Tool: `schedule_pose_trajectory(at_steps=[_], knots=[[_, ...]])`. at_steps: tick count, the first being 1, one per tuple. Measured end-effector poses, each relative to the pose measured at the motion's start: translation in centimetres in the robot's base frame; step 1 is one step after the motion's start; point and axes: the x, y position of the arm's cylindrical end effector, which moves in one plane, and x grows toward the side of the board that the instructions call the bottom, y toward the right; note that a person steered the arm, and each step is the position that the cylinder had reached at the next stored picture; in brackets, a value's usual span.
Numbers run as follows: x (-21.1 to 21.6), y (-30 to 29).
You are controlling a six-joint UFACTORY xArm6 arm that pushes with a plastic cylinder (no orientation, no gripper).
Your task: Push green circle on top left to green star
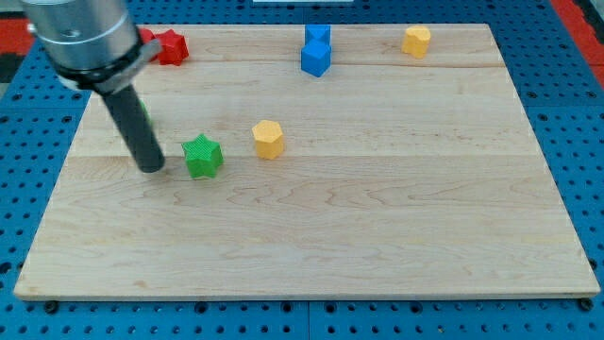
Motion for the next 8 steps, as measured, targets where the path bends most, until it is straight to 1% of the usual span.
schedule_pose_trajectory(at_steps=[2,3,4,5,6,7,8], knots=[[-0.3,5.2],[-0.3,3.9],[0.4,-7.0],[-6.0,-9.8],[-9.7,-6.0],[-8.6,0.7],[-7.4,-5.4]])
